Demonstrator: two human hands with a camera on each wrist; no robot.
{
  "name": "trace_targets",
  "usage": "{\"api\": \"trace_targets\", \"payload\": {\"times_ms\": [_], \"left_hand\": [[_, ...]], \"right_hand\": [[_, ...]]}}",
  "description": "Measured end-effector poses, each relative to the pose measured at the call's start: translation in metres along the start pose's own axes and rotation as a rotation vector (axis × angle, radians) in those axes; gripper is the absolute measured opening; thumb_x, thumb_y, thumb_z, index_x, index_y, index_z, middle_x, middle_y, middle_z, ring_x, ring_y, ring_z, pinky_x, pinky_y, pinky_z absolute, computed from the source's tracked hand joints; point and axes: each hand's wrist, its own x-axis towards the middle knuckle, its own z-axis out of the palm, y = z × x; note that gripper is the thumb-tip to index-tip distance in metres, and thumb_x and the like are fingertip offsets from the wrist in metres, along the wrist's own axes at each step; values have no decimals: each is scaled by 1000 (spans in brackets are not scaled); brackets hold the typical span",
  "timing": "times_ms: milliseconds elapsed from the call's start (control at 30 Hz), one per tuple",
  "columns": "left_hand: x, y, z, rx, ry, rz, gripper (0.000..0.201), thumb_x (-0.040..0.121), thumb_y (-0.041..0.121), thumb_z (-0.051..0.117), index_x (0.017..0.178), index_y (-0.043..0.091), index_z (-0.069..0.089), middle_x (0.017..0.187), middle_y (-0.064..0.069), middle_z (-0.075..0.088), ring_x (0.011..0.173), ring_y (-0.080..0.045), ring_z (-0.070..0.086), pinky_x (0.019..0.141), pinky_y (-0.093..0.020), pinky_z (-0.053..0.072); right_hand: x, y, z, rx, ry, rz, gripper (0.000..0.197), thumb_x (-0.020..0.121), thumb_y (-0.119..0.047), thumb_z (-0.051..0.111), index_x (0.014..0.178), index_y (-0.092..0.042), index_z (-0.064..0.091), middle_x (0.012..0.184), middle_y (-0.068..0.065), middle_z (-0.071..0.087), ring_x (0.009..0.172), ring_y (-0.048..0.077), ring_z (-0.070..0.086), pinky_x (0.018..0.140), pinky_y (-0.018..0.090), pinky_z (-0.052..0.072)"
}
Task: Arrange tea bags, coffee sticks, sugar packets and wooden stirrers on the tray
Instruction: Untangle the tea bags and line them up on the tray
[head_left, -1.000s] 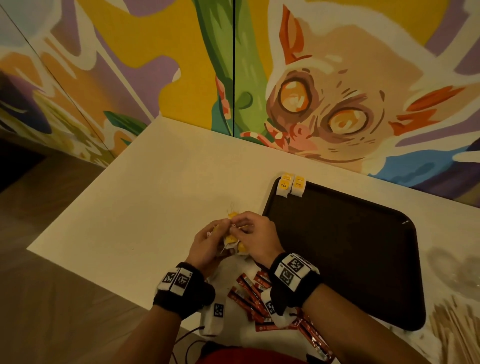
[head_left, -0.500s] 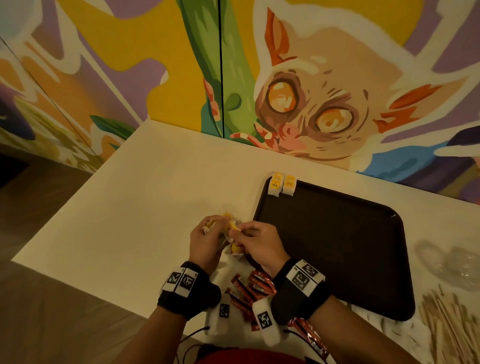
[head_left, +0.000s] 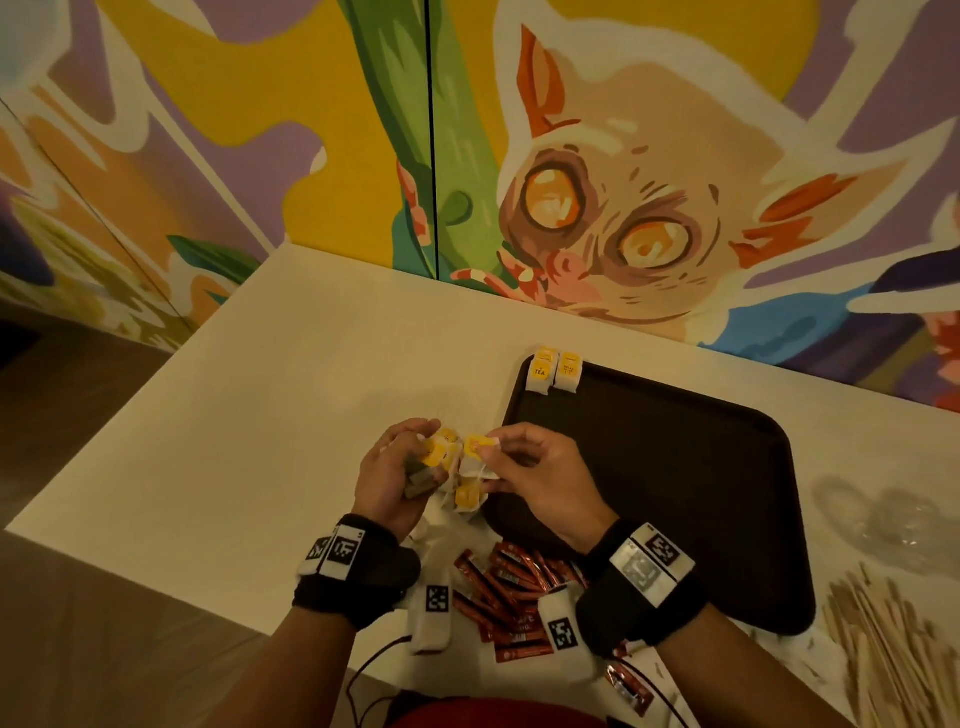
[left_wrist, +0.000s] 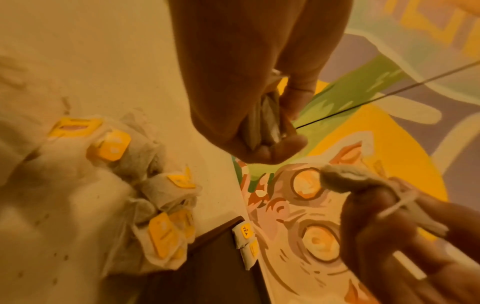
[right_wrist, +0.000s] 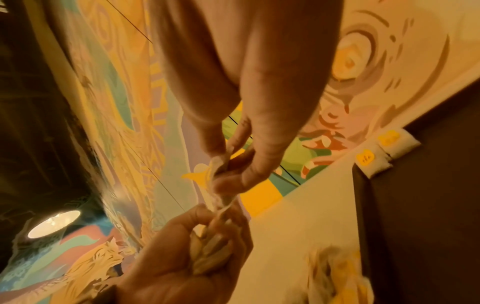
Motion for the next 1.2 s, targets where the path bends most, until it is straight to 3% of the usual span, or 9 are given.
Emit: {"api": "trace_targets", "payload": {"times_ms": [100, 200, 367, 500, 600, 700, 833, 1033, 1200], "left_hand": [[-6, 8, 6, 174, -68, 25, 22, 83, -7, 47, 81, 7, 65, 73, -5, 59, 51, -17, 45, 40, -19, 30], [-14, 17, 14, 327, -223, 46, 15, 91, 1, 56, 100, 7, 67, 67, -7, 57, 43, -16, 40, 38, -16, 26], [-25, 23, 25, 619, -427, 155, 25, 84, 22, 71, 107, 14, 70, 61, -10, 59, 36, -15, 41, 38, -18, 31], [-25, 24, 31, 801, -357, 243, 10, 83, 21, 74, 91, 16, 72, 53, -2, 57, 36, -13, 42, 36, -19, 34], [-25, 24, 34, 832, -321, 376, 11, 83, 18, 74, 87, 8, 72, 61, -8, 64, 41, -10, 51, 38, -20, 40], [-26, 21, 36, 794, -311, 417, 7, 83, 15, 74, 81, 9, 72, 59, 4, 65, 44, -4, 52, 42, -17, 40], [-27, 16, 40, 719, -256, 398, 12, 83, 22, 75, 80, 10, 74, 71, -22, 65, 56, -23, 54, 53, -31, 42], [-31, 8, 46, 616, -227, 293, 24, 87, 28, 68, 81, 5, 74, 66, -31, 58, 52, -29, 46, 43, -25, 35], [-27, 3, 47, 595, -144, 318, 15, 83, 29, 74, 79, 15, 75, 77, -28, 65, 60, -31, 54, 55, -44, 45]], "right_hand": [[0, -4, -10, -128, -20, -49, 14, 90, -5, 67, 102, -9, 71, 102, 16, 71, 88, 23, 70, 69, 27, 59], [2, -7, -18, -230, -16, -73, 21, 87, -8, 71, 108, -13, 68, 97, 14, 73, 85, 31, 71, 73, 29, 59], [0, -18, -24, -386, 13, -134, 17, 84, -16, 76, 101, -17, 72, 90, 1, 74, 82, 12, 71, 79, 32, 59], [-2, -24, -28, -361, 13, -151, 19, 83, -13, 76, 102, -15, 72, 93, 3, 74, 85, 14, 72, 81, 33, 60], [-6, -24, -29, -335, 14, -156, 29, 80, -9, 79, 107, -13, 69, 100, 3, 72, 93, 13, 70, 84, 30, 59], [-8, -21, -28, -336, 37, -153, 31, 79, -8, 80, 108, -13, 68, 100, 3, 71, 91, 14, 70, 81, 30, 59], [-8, -19, -24, -344, 122, -157, 20, 82, -8, 76, 101, -13, 71, 91, 0, 74, 80, 13, 72, 73, 26, 59], [-8, -17, -24, -347, 198, -156, 16, 87, -13, 73, 102, -17, 72, 88, 0, 75, 79, 13, 73, 79, 33, 60], [-14, -22, -24, -345, 232, -129, 13, 85, -9, 74, 96, -15, 71, 84, 1, 74, 71, 14, 72, 68, 24, 59]]}}
